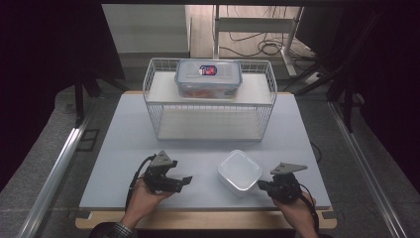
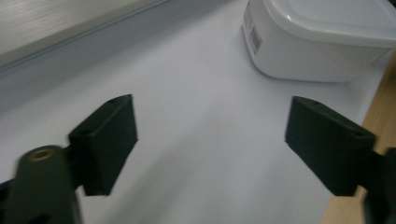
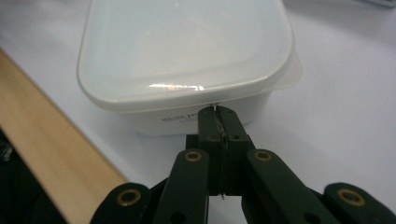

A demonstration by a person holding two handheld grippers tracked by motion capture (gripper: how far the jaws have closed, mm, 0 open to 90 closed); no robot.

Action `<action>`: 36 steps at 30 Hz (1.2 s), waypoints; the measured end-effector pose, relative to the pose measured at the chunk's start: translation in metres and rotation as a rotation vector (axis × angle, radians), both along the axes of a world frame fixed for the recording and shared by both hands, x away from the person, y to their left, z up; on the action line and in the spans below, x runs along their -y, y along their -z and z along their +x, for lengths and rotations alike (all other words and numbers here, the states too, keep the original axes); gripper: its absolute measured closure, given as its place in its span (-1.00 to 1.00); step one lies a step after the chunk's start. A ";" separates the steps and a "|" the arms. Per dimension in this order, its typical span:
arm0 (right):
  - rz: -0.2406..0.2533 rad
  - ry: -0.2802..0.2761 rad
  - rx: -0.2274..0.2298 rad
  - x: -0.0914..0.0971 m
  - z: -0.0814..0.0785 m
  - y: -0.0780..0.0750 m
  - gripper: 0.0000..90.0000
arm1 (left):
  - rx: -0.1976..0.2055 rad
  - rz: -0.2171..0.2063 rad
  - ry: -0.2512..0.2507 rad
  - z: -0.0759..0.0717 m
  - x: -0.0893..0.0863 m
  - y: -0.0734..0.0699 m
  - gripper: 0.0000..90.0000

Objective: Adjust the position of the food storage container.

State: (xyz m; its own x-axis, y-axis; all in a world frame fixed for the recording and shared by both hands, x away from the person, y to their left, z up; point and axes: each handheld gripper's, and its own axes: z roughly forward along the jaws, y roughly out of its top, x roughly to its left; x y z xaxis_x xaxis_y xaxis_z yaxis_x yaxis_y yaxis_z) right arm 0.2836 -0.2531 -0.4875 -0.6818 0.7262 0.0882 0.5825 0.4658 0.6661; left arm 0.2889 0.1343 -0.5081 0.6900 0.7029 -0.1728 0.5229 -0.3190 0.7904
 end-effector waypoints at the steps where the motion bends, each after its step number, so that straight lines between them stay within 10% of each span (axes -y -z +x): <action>1: 0.001 0.006 0.005 -0.001 0.004 0.001 0.99 | 0.003 0.000 0.002 0.001 0.001 0.000 -0.48; 16: -0.020 0.059 0.030 -0.016 0.055 0.007 0.98 | 0.033 0.031 -0.028 0.024 0.012 0.004 -0.10; 36: -0.018 -0.053 0.043 -0.074 0.069 0.012 0.98 | 0.015 0.092 -0.082 0.023 0.001 0.006 0.02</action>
State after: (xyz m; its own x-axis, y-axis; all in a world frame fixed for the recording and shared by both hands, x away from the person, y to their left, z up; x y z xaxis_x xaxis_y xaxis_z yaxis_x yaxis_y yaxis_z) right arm 0.3523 -0.1796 -0.4998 -0.7219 0.6905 0.0457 0.5281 0.5070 0.6813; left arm 0.3123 0.1330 -0.5138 0.6315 0.7695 -0.0952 0.5386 -0.3471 0.7677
